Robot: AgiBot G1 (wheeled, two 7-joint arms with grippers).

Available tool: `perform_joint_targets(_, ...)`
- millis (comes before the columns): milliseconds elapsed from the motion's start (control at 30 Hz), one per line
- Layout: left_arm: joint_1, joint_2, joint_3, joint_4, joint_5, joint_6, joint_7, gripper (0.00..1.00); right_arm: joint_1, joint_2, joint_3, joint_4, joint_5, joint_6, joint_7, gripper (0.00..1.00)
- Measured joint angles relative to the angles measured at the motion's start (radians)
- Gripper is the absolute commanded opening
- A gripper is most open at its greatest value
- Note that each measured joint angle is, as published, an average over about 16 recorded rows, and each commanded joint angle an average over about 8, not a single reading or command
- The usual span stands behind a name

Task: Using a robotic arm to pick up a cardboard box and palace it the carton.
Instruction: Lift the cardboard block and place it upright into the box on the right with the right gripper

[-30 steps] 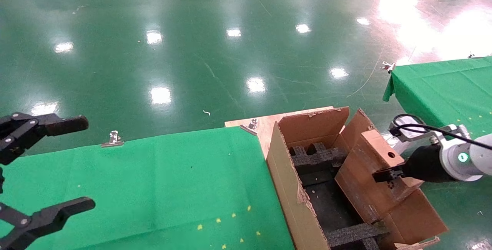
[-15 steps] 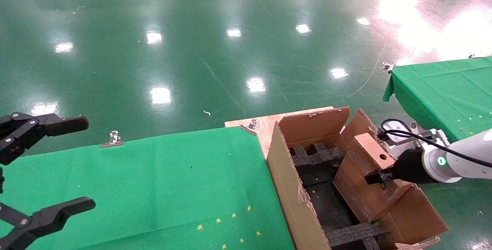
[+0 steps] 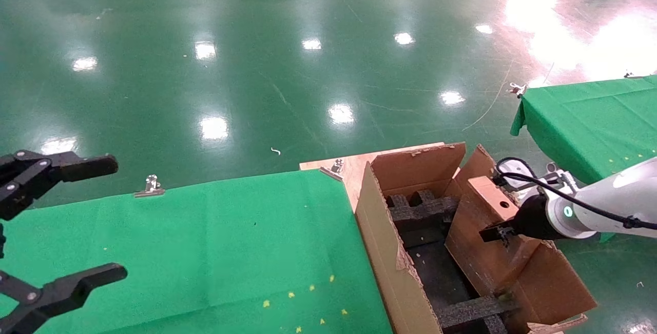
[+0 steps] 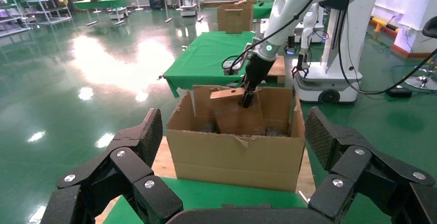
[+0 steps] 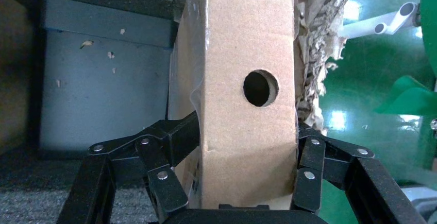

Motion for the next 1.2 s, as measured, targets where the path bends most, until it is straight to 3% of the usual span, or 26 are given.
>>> perform_joint_targets(533, 0.0, 0.0, 0.0, 0.0, 0.0, 0.0, 0.0, 1.0, 0.012, -0.03, -0.001, -0.015, -0.028, 0.009, -0.042, 0.0)
perform_joint_targets(1200, 0.0, 0.0, 0.0, 0.0, 0.0, 0.0, 0.0, 1.0, -0.123, -0.083, -0.029, -0.135, 0.015, 0.133, -0.05, 0.0)
